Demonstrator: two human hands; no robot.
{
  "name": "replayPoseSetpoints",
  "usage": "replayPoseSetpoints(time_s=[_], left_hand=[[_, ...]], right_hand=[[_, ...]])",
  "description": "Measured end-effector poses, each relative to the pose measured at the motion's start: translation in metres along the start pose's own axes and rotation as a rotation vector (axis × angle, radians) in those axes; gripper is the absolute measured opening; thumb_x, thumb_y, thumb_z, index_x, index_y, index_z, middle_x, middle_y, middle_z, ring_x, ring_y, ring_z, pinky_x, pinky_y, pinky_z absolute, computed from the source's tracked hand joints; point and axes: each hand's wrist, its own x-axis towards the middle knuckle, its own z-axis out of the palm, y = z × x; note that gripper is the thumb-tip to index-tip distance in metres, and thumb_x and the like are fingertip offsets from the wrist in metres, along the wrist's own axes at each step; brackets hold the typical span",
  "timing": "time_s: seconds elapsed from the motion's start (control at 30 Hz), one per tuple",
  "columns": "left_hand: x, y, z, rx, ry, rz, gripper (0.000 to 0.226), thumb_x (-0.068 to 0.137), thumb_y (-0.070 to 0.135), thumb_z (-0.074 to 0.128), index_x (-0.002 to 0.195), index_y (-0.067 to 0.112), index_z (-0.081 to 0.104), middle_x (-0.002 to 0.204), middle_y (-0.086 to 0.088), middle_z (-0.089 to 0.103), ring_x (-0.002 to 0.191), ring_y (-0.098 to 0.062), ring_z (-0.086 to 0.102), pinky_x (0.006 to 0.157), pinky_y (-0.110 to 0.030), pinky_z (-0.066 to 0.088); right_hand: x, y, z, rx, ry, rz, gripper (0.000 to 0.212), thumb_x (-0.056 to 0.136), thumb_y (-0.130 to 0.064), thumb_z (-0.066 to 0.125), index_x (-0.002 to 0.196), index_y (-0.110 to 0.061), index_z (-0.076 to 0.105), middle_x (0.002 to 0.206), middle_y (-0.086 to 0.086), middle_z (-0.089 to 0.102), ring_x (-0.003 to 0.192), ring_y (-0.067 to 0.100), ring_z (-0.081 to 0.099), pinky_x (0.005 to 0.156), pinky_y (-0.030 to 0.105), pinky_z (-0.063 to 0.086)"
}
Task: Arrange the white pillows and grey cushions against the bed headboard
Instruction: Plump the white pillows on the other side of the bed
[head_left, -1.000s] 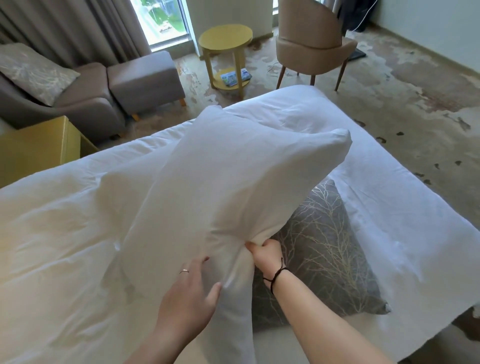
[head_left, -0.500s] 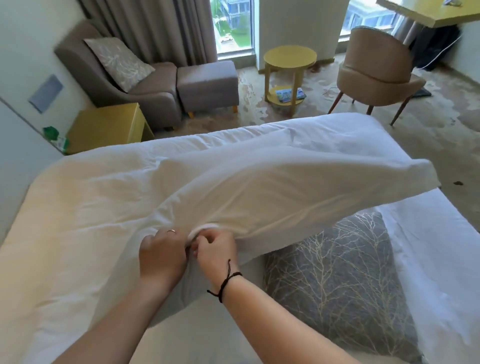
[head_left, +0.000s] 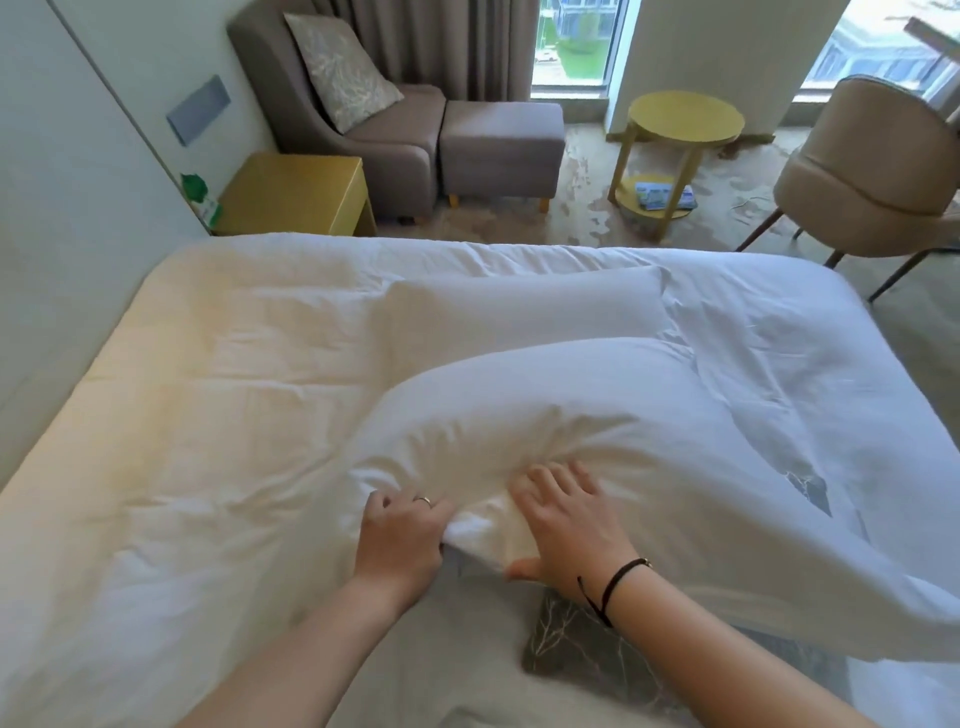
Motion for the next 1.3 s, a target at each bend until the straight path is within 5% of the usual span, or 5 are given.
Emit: replayPoseSetpoints(time_s=[0.3, 0.53, 0.77, 0.93, 1.3], left_hand=[[-0.002, -0.051, -0.015, -0.019, 0.223, 0.071, 0.011, 0.057, 0.013, 0.055, 0.061, 0.022, 0.050, 0.059, -0.001, 0.053, 0.061, -0.030, 0.056, 0.060, -0.034, 0.035], [0.029, -0.135, -0.073, 0.027, 0.383, -0.053, 0.004, 0.070, 0.018, 0.062, 0.068, 0.020, 0.059, 0.069, -0.001, 0.062, 0.074, -0.030, 0.060, 0.068, -0.038, 0.033], [0.038, -0.186, -0.128, -0.397, 0.384, -0.464, 0.050, 0.085, 0.053, 0.058, 0.129, 0.030, 0.054, 0.149, 0.000, 0.044, 0.127, -0.031, 0.047, 0.090, -0.048, 0.044], [-0.025, -0.151, -0.101, -0.920, 0.223, -0.498, 0.041, 0.079, 0.066, 0.059, 0.113, 0.052, 0.042, 0.095, 0.031, 0.062, 0.095, -0.006, 0.058, 0.065, -0.010, 0.039], [-0.097, -0.125, -0.067, -0.799, -0.048, -0.809, 0.081, 0.073, 0.078, 0.048, 0.135, 0.027, 0.040, 0.124, 0.004, 0.062, 0.112, -0.022, 0.061, 0.086, -0.035, 0.048]], right_hand=[[0.045, -0.064, -0.047, -0.105, -0.081, -0.135, 0.003, 0.082, -0.017, 0.061, 0.082, -0.018, 0.064, 0.079, 0.003, 0.066, 0.069, 0.027, 0.063, 0.054, 0.032, 0.038], [0.130, -0.104, -0.116, 0.172, -0.053, 0.026, 0.022, 0.089, -0.023, 0.048, 0.068, -0.015, 0.046, 0.066, 0.002, 0.046, 0.059, 0.022, 0.048, 0.049, 0.029, 0.031], [0.213, -0.141, -0.169, 0.707, 0.046, 0.277, 0.024, 0.080, -0.020, 0.057, 0.061, -0.016, 0.045, 0.060, -0.001, 0.049, 0.055, 0.019, 0.047, 0.046, 0.026, 0.031], [0.218, -0.167, -0.134, 0.886, -0.093, 0.417, 0.022, 0.083, -0.017, 0.055, 0.063, -0.012, 0.047, 0.057, 0.003, 0.050, 0.055, 0.025, 0.051, 0.050, 0.027, 0.041], [0.211, -0.189, -0.122, 0.205, 0.027, -0.524, 0.051, 0.089, -0.005, 0.037, 0.129, -0.036, 0.047, 0.142, -0.010, 0.047, 0.120, 0.023, 0.050, 0.096, 0.036, 0.041]])
